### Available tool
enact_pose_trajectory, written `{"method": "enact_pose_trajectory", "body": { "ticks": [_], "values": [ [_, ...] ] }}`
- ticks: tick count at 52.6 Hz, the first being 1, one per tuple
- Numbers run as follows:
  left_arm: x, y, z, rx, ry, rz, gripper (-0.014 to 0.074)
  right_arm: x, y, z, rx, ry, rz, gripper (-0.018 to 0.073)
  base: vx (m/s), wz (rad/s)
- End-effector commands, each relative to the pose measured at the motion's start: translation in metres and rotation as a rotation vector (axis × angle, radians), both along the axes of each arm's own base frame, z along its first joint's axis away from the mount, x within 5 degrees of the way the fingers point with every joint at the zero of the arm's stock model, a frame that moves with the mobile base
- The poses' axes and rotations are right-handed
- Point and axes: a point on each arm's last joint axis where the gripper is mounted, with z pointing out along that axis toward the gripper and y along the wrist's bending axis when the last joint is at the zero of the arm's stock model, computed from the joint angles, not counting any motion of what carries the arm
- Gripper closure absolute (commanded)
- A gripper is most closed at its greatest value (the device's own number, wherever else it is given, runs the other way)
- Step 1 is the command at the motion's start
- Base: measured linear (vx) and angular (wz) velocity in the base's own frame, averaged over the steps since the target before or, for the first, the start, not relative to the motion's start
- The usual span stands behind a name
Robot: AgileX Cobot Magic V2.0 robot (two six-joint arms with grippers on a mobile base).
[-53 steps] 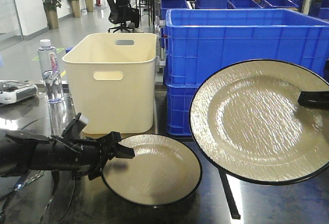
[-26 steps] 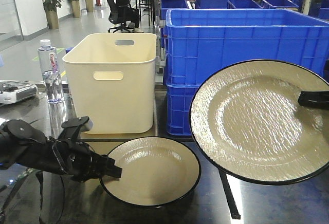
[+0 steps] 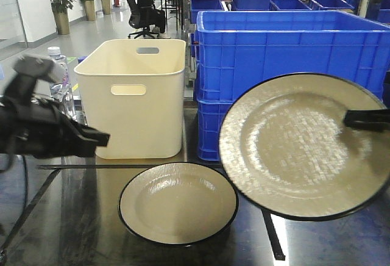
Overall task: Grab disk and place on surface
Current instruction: 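Lower the right gripper's plate onto the first plate and release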
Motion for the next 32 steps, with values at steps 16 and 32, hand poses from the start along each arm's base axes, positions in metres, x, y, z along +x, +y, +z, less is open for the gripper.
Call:
{"method": "enact_pose_trajectory", "body": {
  "ticks": [16,32],
  "values": [
    [-0.066,0.012,0.059,-0.016,-0.155,0.034,0.0604,0.054,0.115,-0.026,0.042,0.039,0.099,0.0568,0.00,0.00],
    [-0.067,0.014,0.058,-0.013,-0.139,0.057,0.0604,0.095,0.150,-0.047,0.073,0.099,0.126,0.0568,0.00,0.00]
  ]
}}
